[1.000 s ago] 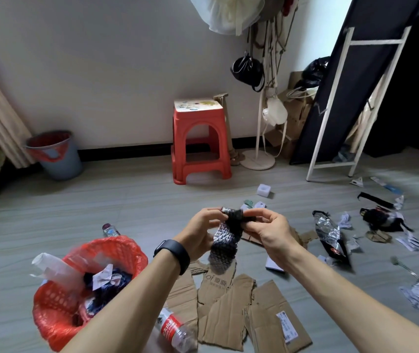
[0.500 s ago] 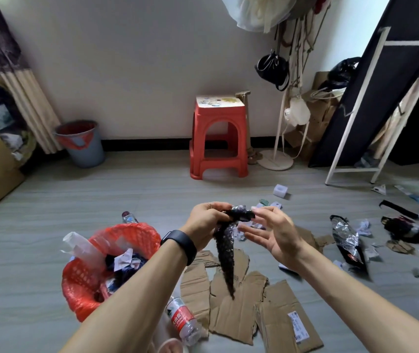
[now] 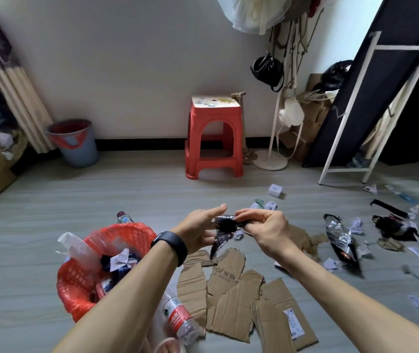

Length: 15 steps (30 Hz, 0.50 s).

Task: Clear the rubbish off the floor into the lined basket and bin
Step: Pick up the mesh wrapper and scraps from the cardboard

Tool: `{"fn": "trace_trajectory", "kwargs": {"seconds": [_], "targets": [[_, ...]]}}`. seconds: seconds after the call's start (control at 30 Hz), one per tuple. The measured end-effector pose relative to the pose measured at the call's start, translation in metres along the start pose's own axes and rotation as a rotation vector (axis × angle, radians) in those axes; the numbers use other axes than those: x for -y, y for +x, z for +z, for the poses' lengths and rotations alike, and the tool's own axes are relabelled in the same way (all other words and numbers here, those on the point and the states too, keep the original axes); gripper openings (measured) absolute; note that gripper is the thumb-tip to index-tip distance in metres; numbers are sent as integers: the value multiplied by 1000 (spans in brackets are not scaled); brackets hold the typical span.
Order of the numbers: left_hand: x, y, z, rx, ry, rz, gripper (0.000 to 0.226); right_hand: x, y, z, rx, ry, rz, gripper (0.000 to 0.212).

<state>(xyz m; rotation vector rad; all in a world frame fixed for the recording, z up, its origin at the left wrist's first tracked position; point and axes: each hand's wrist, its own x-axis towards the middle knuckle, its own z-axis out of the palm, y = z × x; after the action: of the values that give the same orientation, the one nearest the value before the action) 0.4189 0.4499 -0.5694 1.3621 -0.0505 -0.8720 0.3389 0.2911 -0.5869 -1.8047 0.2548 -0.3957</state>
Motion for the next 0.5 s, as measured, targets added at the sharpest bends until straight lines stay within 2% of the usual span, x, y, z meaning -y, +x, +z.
{"fn": "trace_trajectory", "kwargs": {"seconds": [0.07, 0.13, 0.23, 0.3, 0.37, 0.43, 0.5], "targets": [[2, 1, -2, -15, -32, -15, 34, 2, -4, 1, 15, -92, -87, 25], [1, 3, -4, -42, -116, -14, 29, 3, -6, 4, 39, -80, -81, 26], [-2, 2, -6, -106, -176, 35, 29, 8, -4, 8, 46, 30, 38, 34], [-2, 3, -7, -134, -146, 100, 35, 9, -1, 10, 80, 226, 220, 40], [-1, 2, -9, -128, -88, 159, 37, 8, -1, 12, 149, 355, 386, 34], [0, 2, -11, -92, -35, 191, 39, 4, -4, 16, 173, 323, 411, 30], [2, 2, -12, -97, -2, 183, 42, 2, -4, 19, 119, 313, 350, 28]]}}
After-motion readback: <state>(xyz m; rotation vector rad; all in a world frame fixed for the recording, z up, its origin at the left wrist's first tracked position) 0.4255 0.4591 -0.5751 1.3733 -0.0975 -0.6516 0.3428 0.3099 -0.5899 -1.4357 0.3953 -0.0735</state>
